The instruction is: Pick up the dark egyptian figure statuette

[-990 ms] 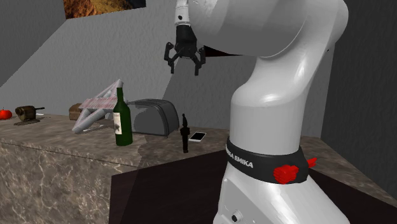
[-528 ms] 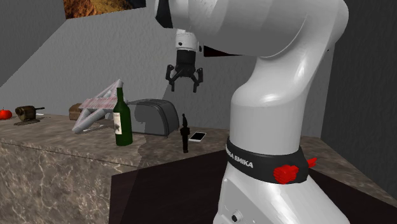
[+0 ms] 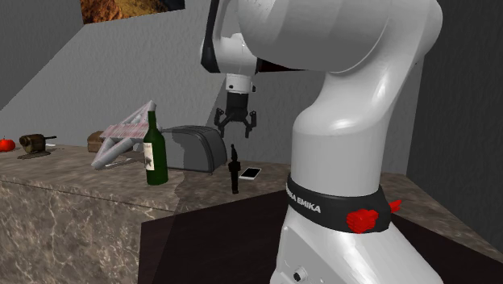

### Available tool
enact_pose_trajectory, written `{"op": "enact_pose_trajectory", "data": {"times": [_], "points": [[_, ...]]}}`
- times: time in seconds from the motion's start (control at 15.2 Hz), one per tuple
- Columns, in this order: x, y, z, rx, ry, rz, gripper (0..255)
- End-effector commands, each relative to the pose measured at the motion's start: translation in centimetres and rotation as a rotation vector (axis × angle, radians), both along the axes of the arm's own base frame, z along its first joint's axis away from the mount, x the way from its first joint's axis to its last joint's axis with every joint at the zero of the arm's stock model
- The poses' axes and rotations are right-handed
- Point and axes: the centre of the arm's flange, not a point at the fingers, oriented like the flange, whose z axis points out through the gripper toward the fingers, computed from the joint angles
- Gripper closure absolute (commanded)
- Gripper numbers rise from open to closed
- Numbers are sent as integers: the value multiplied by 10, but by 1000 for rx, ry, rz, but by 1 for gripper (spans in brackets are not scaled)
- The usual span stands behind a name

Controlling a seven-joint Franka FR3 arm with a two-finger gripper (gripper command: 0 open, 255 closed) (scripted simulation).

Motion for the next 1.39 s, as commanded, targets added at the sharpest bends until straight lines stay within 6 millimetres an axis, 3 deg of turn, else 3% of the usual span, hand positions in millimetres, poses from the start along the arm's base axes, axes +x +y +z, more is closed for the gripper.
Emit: {"op": "enact_pose_trajectory", "data": {"times": [0.0,0.13,0.59,0.73,0.79,1.32], "points": [[19,-7,-24,0,-8,-3,0],[27,-11,-36,0,-12,-5,0],[27,-11,-76,0,-12,-5,0],[27,-11,-76,0,-12,-5,0],[28,-11,-75,0,-12,-5,255],[28,-11,-75,0,-12,-5,255]]}}
